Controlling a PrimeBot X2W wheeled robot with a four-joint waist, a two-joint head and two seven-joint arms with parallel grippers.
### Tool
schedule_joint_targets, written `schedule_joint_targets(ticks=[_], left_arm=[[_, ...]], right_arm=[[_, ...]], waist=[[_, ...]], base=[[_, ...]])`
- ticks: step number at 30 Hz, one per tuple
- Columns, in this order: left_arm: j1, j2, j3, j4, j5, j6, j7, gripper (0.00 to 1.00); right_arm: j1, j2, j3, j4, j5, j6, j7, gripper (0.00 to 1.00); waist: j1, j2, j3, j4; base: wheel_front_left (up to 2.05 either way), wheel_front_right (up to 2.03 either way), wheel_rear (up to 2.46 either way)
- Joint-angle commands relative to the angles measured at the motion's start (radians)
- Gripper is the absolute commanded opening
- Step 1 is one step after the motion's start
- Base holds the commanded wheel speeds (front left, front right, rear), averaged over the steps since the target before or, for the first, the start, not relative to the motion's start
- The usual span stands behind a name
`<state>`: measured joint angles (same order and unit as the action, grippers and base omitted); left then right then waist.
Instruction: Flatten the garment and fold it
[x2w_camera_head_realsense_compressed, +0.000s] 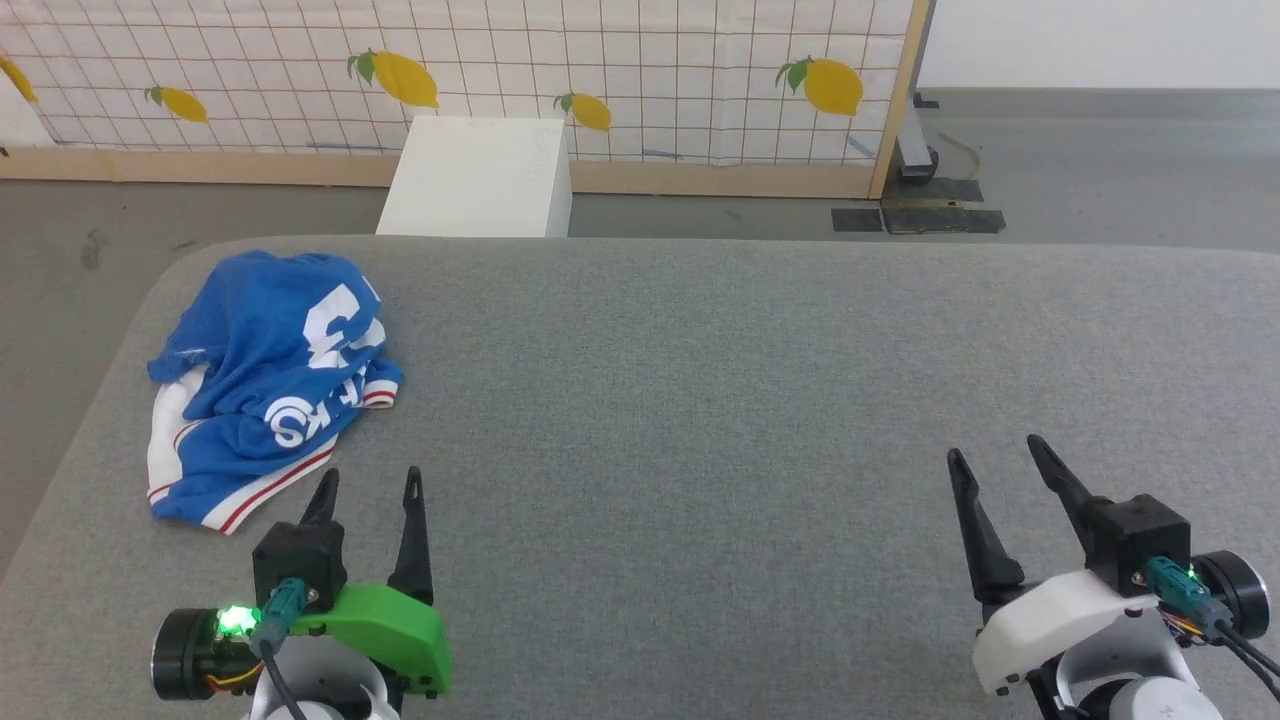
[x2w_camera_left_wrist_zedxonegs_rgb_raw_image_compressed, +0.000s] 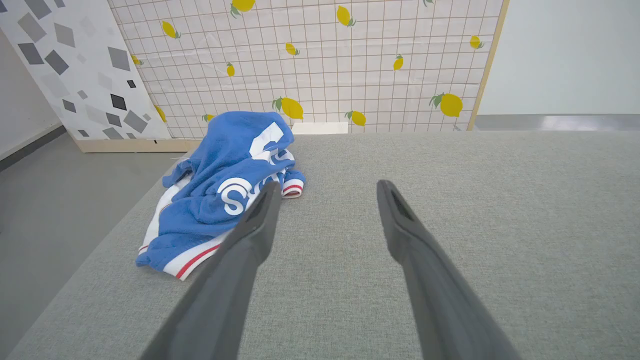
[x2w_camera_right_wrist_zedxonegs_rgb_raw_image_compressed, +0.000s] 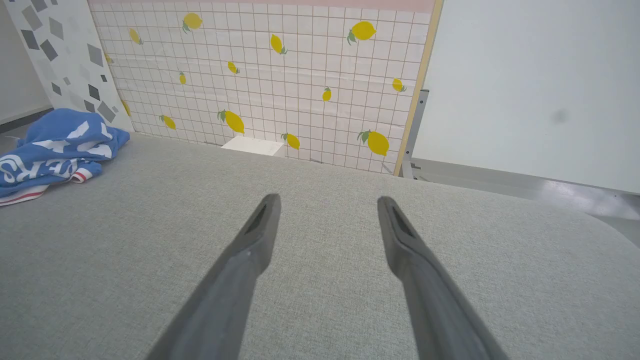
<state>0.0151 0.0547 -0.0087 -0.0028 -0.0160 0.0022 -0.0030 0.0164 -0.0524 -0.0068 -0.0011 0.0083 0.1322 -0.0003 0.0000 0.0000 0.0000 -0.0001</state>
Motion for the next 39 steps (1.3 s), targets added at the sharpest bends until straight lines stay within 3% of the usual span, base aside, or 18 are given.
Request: schedule_joint_targets(ticks=[1, 39], left_arm=[[0.002, 0.000, 0.000, 0.001, -0.001, 0.000, -0.008, 1.00], [0.018, -0.002, -0.006, 0.017, -0.045, 0.017, -0.090, 1.00]], right_arm=[[-0.001, 0.000, -0.008, 0.007, 0.007, 0.000, -0.010, 1.00], [-0.018, 0.001, -0.158, 0.069, 0.084, -0.001, -0.092, 1.00]], waist=[[0.0000, 0.0000, 0.000, 0.000], [0.0000, 0.0000, 0.003, -0.009]], base=[[0.00, 0.00, 0.00], [0.00, 0.00, 0.00]])
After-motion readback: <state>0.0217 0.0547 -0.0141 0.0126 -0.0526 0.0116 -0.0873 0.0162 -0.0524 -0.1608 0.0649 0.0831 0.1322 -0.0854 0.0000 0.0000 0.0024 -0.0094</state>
